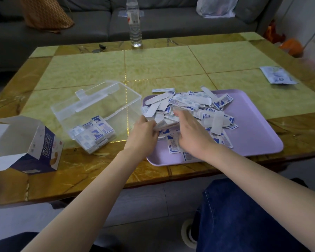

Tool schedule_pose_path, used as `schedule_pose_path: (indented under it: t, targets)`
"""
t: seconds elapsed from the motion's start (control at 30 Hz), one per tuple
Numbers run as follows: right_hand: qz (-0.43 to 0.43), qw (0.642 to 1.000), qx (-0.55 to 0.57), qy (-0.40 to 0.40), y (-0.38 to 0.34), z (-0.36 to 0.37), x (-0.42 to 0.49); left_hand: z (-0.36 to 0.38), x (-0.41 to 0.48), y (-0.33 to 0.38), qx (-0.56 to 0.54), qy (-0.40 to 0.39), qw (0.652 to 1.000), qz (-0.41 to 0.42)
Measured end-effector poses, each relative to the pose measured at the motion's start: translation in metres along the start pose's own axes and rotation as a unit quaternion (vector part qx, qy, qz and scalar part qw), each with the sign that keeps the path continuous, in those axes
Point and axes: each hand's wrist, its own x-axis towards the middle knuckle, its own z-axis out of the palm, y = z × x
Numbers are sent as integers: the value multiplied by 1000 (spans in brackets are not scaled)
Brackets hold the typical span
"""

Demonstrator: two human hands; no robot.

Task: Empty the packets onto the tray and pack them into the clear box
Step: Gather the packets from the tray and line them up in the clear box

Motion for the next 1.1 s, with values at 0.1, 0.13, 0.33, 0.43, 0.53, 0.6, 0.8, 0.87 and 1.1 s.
schedule_pose_path:
  t: [0.1, 0.13, 0.33, 0.43, 0.53, 0.6, 0.8, 0.87, 1.1]
  targets:
    - [-37, 996, -81, -16, -15, 7, -6, 11, -4, 3, 99, -7, 995, 30]
    - [-32, 993, -107, -43, -19, 12, -7, 14, -5, 4, 128, -11, 991, 33]
    - [62, 988, -126, -67, -11, 26, 0, 22, -6, 2, 171, -26, 983, 63]
    - [71, 997, 40, -20, -9, 26, -5, 23, -4, 1, 86, -40, 994, 52]
    - [41, 992, 119, -28, -13, 31, -9, 24, -5, 8, 20, -62, 997, 51]
    - [45, 993, 112, -15, -11, 35, -8, 23, -9, 10, -8, -63, 996, 56]
    - [51, 998, 18, 13, 7, 27, -4, -1, -12, -15, 61, 4, 997, 56]
    - [48, 999, 7, 6, 5, 25, -6, -5, -13, -16, 7, -19, 999, 36]
    - [26, 999, -3, 19, -15, 28, -5, 11, -10, -1, -80, -43, 996, 19]
